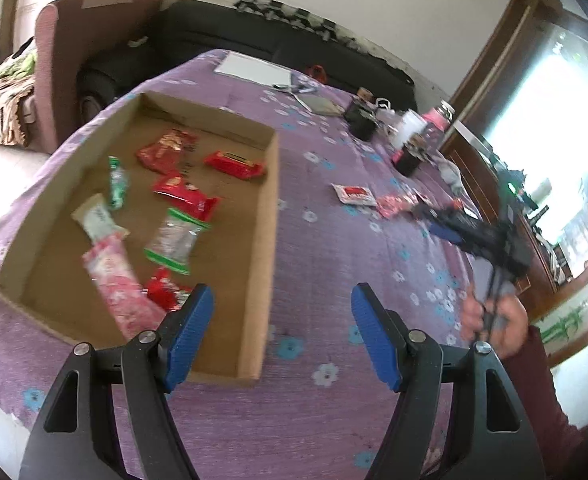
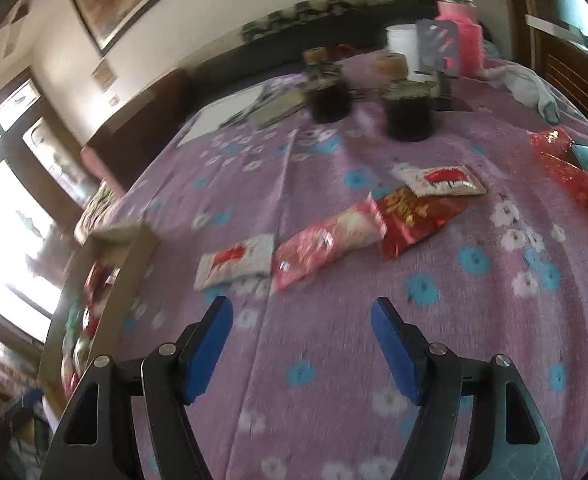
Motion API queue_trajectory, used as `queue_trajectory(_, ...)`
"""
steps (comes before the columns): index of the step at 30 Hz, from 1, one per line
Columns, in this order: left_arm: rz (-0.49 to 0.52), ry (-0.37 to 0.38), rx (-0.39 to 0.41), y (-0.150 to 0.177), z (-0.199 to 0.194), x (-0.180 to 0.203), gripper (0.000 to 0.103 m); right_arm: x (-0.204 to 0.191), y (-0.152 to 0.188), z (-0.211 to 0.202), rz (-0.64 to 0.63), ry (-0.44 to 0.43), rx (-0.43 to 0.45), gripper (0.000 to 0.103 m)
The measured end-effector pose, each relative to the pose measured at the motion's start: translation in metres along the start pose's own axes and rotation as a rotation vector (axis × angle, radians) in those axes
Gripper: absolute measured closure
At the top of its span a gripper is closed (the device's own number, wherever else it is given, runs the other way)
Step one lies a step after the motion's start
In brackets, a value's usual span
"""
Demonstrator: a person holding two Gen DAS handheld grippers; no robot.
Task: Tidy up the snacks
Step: 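Lower the right gripper onto a pink wrapped candy and close it, then grasp the white-and-red packet with the left gripper while the right lifts the pink candy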
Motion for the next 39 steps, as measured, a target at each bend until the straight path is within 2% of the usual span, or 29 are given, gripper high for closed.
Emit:
queue_trajectory(8,0.082,-0.020,0.004,-0.007,-0.002,0.022,0.032,0.005,-0.023,0.046,0.110,0.108,-0.012,0.032)
queue_trajectory(10,0.102,-0.035,0.009,-0.013,0.000,0.027,0.032,0.008,-0.022,0.051,0.115,0.142,-0.006,0.044)
queue_trajectory(12,0.133,-0.047,0.017,-0.021,0.003,0.036,0.032,0.008,-0.020,0.050,0.091,0.176,0.001,0.070)
queue_trajectory(15,0.191,-0.055,0.017,-0.037,0.015,0.055,0.032,0.013,-0.017,0.044,0.083,0.159,-0.002,0.078)
queue_trajectory(19,0.289,-0.068,-0.013,-0.056,0.041,0.089,0.032,0.018,-0.003,0.025,0.058,0.173,-0.019,0.079)
queue_trajectory(22,0.394,-0.070,-0.038,-0.070,0.069,0.120,0.032,0.026,0.009,0.015,0.057,0.115,-0.026,0.079)
queue_trajectory(27,0.528,-0.081,-0.103,-0.086,0.132,0.153,0.032,0.035,0.008,0.013,0.064,0.042,-0.007,0.081)
queue_trajectory(29,0.600,-0.125,-0.094,-0.089,0.152,0.160,0.032,0.036,0.007,0.014,0.065,0.024,-0.009,0.081)
queue_trajectory(32,0.688,-0.149,-0.087,-0.089,0.173,0.168,0.032,0.038,0.005,0.013,0.075,0.001,-0.015,0.081)
queue_trajectory(39,0.739,-0.127,-0.143,-0.084,0.213,0.178,0.032,0.041,0.003,0.016,0.089,-0.013,-0.020,0.081)
Point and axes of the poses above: each gripper's, at about its wrist camera, not at the fingertips, and z roughly the way its jaws point, x to its right, y to its underside, the point moved 2 cm from there along z, roughly the way its jaws point, and after that the axes turned 7 degrees about -y, right-handed, at the moved point
